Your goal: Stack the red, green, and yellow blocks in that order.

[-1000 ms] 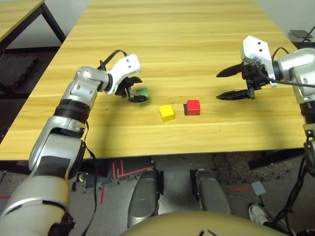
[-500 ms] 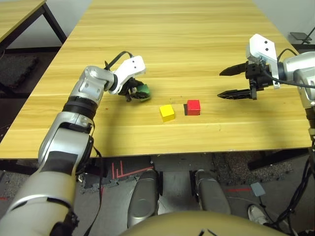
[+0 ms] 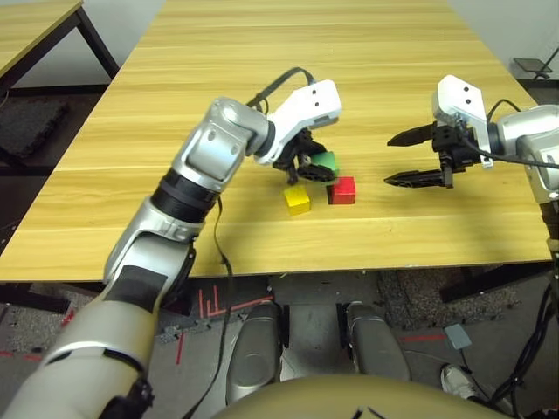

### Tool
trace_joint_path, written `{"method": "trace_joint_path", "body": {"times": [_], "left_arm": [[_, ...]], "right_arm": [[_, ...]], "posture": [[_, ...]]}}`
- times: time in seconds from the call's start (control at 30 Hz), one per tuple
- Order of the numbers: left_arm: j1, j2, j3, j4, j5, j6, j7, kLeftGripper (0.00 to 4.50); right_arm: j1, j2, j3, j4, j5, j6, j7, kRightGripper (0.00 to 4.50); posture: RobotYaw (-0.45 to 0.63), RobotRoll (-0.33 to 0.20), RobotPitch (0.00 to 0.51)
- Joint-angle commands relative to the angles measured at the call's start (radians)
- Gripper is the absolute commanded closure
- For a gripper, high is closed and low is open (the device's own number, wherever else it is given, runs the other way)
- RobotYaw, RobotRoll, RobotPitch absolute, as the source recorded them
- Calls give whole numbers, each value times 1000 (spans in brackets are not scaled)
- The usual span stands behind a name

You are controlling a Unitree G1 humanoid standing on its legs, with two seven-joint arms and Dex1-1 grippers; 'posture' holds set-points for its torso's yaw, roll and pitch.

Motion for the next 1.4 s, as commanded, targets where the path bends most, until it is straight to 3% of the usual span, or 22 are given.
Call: {"method": "trace_joint_path", "body": {"times": [0.03,0.33,1.4], "left_arm": [[-37,-29,-31,106,23,-89,26,2416],[-99,-94,-49,303,64,-278,18,2416],[-78,-128,-59,292,67,-255,-25,2416]], "right_arm": [[23,-11,0,-45,19,29,-20,0],[70,-34,-20,-113,44,78,-63,0],[85,-58,-11,-138,91,117,-132,0]], "posture": [[129,-113,64],[78,-102,71],[56,-104,96]]}}
